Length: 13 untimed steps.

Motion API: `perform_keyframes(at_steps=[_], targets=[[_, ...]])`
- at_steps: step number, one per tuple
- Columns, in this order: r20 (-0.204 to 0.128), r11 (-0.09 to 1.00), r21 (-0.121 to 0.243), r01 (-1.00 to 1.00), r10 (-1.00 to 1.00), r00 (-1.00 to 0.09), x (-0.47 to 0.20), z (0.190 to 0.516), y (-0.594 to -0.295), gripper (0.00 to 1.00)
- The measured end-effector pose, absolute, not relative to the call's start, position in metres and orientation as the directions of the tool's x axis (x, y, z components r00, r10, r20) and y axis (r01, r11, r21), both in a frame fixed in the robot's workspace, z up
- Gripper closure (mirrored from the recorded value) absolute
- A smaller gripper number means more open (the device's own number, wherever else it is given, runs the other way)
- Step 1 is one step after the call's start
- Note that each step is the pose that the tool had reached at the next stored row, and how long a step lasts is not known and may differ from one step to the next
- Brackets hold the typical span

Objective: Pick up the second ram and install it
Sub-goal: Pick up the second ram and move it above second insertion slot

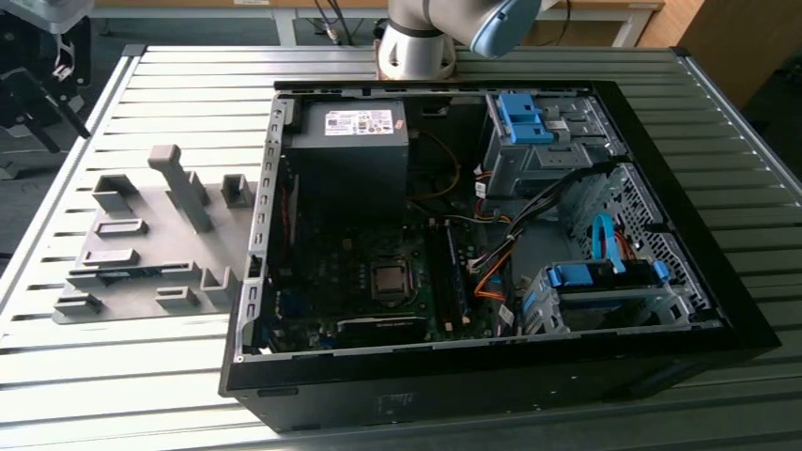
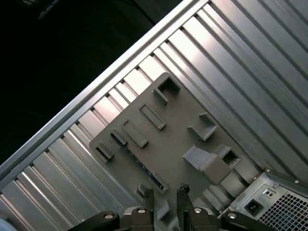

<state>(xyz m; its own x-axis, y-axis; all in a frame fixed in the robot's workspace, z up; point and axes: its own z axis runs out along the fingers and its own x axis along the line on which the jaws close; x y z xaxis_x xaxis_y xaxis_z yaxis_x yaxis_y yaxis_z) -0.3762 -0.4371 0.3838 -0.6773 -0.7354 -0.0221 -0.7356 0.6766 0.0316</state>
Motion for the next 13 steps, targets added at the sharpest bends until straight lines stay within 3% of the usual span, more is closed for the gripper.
perform_keyframes(at_steps=[13], targets=[[-0.022, 0.436, 0.031, -0.899, -0.899, -0.437, -0.3765, 0.3836, -0.4371, 0.67]])
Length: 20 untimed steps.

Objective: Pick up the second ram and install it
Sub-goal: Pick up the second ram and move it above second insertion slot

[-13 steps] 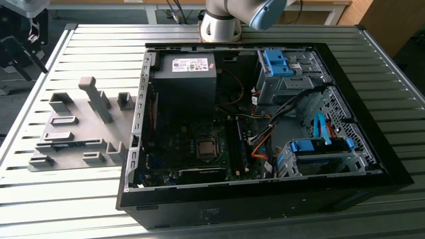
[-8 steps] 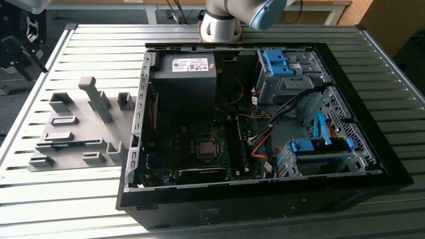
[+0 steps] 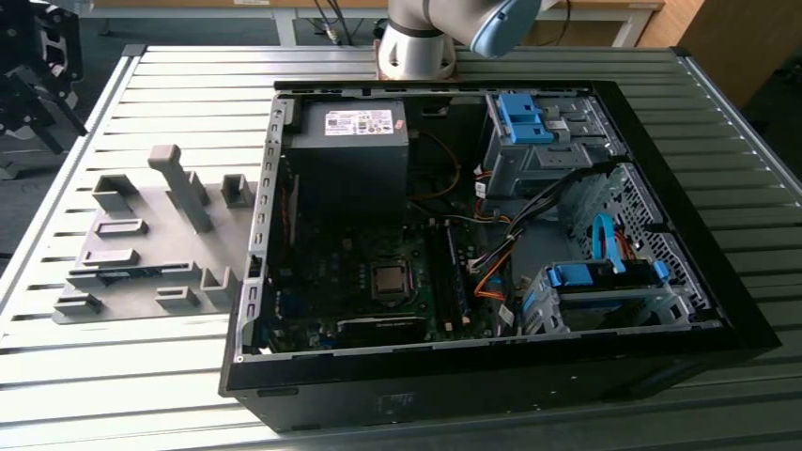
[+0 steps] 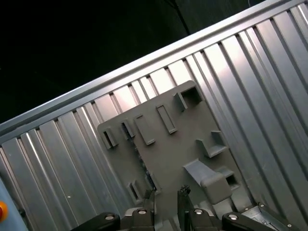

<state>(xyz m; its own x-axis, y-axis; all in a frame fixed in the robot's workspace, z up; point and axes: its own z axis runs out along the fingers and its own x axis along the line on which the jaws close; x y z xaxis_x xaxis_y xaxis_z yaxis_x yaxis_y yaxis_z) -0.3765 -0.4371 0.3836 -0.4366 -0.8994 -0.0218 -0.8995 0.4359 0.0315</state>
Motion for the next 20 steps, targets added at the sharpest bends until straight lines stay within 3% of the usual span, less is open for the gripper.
perform_keyframes(at_steps=[5, 16, 20], targets=[[-0.022, 0.371, 0.031, -0.928, -0.928, -0.372, -0.3765, 0.3836, -0.4371, 0.67], [-0.02, 0.572, 0.03, -0.819, -0.819, -0.573, -0.3765, 0.3804, -0.4371, 0.67], [-0.02, 0.548, 0.03, -0.836, -0.836, -0.548, -0.3766, 0.3801, -0.4371, 0.67]])
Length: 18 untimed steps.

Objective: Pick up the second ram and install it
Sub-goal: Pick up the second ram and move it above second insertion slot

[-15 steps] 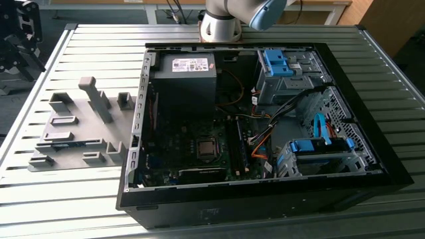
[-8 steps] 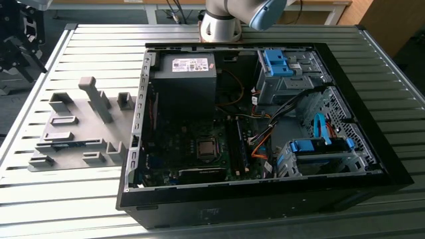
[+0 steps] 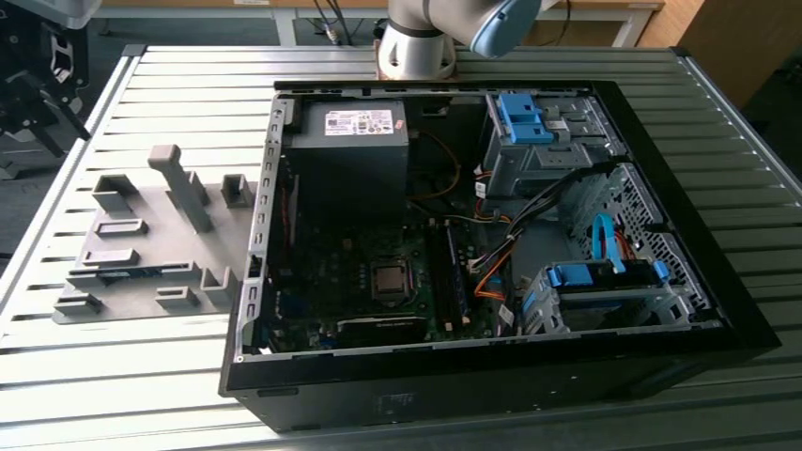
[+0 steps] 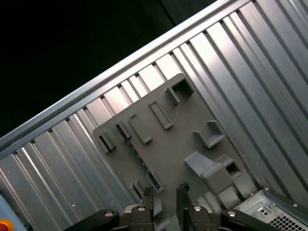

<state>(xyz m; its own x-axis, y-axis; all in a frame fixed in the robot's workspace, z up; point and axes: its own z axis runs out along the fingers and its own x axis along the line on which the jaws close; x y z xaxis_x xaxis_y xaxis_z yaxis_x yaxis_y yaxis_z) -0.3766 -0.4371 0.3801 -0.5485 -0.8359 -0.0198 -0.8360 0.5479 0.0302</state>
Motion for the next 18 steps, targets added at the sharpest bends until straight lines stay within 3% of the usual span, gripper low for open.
perform_keyframes(at_steps=[18], targets=[[-0.02, 0.525, 0.03, -0.85, -0.85, -0.526, -0.377, 0.3802, -0.4371, 0.67]])
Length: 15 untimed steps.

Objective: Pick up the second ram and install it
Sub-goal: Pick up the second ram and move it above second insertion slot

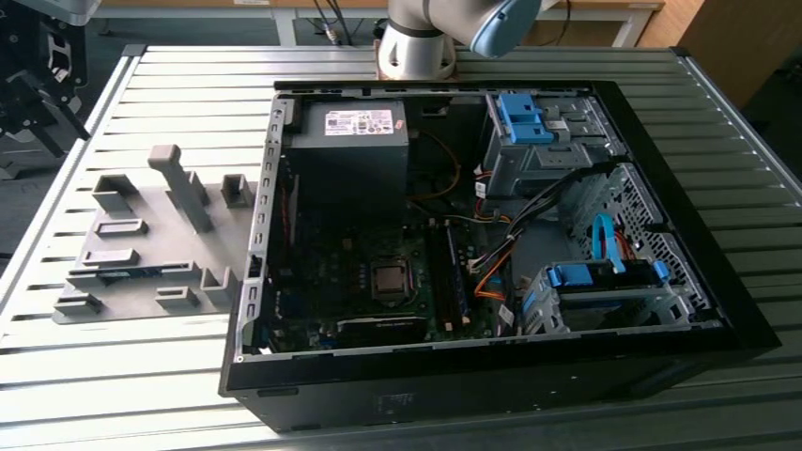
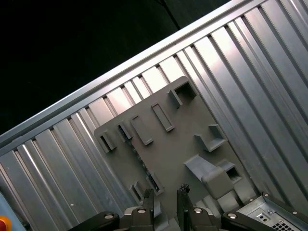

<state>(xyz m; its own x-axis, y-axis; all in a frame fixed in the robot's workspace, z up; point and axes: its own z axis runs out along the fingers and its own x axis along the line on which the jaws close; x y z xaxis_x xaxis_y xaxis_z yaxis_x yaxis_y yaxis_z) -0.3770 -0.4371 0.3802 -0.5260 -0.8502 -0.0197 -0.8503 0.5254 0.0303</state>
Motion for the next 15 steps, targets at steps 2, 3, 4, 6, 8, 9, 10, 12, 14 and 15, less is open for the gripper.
perform_keyframes(at_steps=[2, 3, 4, 6, 8, 9, 10, 12, 14, 15], targets=[[-0.02, 0.525, 0.03, -0.85, -0.85, -0.526, -0.3771, 0.3802, -0.4371, 0.67], [-0.02, 0.525, 0.03, -0.85, -0.85, -0.526, -0.3771, 0.3802, -0.437, 0.67], [-0.02, 0.525, 0.03, -0.851, -0.85, -0.526, -0.3771, 0.3802, -0.4371, 0.67], [-0.02, 0.519, 0.03, -0.854, -0.854, -0.519, -0.3772, 0.3802, -0.4371, 0.67], [-0.02, 0.492, 0.03, -0.87, -0.87, -0.493, -0.3773, 0.3802, -0.4371, 0.67], [-0.02, 0.476, 0.03, -0.879, -0.879, -0.476, -0.3773, 0.3801, -0.4371, 0.67], [-0.02, 0.462, 0.03, -0.886, -0.886, -0.463, -0.3773, 0.3801, -0.4371, 0.67], [-0.02, 0.458, 0.03, -0.889, -0.888, -0.458, -0.3773, 0.3802, -0.4371, 0.67], [-0.02, 0.455, 0.03, -0.89, -0.89, -0.456, -0.3773, 0.3801, -0.4371, 0.67], [-0.02, 0.442, 0.03, -0.897, -0.897, -0.443, -0.3773, 0.3801, -0.4371, 0.67]])
